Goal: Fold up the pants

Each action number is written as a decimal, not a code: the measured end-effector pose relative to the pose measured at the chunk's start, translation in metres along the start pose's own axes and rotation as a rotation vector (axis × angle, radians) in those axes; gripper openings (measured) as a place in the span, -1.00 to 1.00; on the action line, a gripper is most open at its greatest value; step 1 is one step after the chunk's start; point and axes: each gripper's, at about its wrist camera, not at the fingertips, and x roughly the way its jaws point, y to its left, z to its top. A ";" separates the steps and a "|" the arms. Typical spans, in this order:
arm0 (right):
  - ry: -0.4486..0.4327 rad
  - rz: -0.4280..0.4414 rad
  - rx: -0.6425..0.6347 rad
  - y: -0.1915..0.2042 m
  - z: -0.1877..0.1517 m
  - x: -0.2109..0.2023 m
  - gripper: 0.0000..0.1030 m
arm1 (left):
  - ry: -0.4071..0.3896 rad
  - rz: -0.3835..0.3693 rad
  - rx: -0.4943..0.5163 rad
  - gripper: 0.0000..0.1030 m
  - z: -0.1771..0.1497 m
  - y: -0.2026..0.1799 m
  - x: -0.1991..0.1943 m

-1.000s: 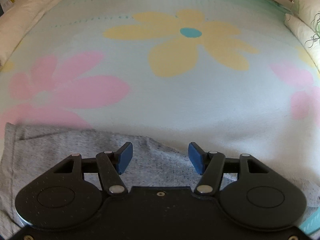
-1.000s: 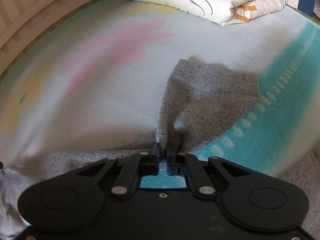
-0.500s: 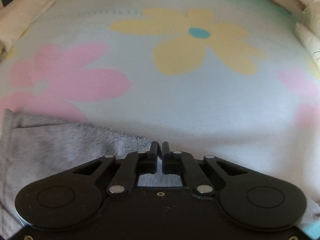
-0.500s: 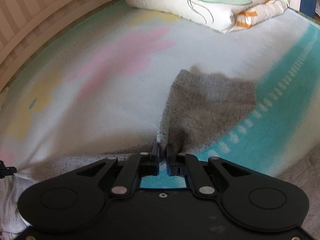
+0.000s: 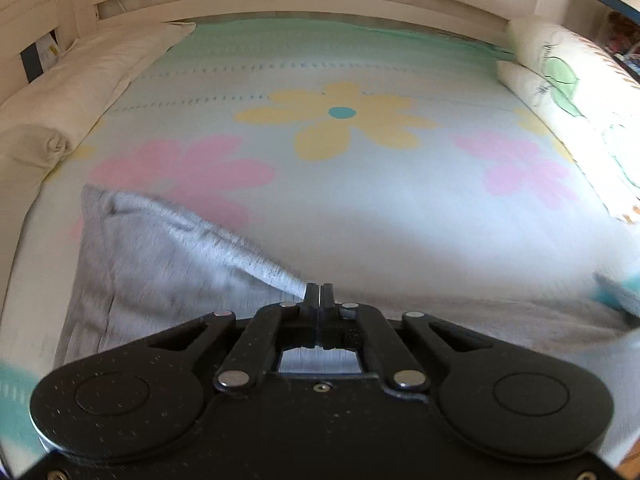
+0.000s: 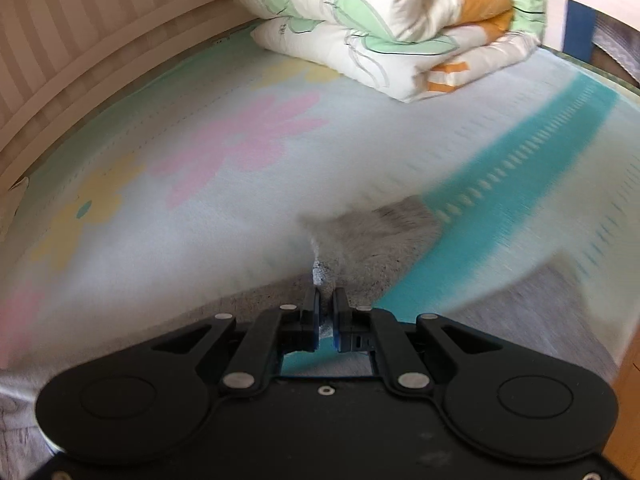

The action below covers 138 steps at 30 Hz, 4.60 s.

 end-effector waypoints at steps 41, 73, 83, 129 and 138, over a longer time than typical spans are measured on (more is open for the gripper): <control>0.113 -0.056 -0.041 -0.008 -0.073 -0.018 -0.88 | 0.366 0.087 0.045 0.06 0.057 -0.013 0.151; 0.073 -0.044 0.001 -0.015 -0.072 -0.033 -0.88 | 0.068 0.190 -0.084 -0.39 0.069 0.141 0.036; 0.095 -0.088 -0.023 -0.004 -0.072 -0.020 -0.88 | 0.095 0.202 -0.150 -0.16 0.082 0.196 0.074; 0.008 -0.116 -0.380 0.055 -0.070 -0.002 -0.44 | 0.096 -0.315 0.187 -0.32 0.026 -0.010 0.005; 0.083 -0.289 -0.441 0.052 -0.080 0.039 -0.96 | 0.160 -0.238 0.192 -0.04 0.045 -0.020 0.051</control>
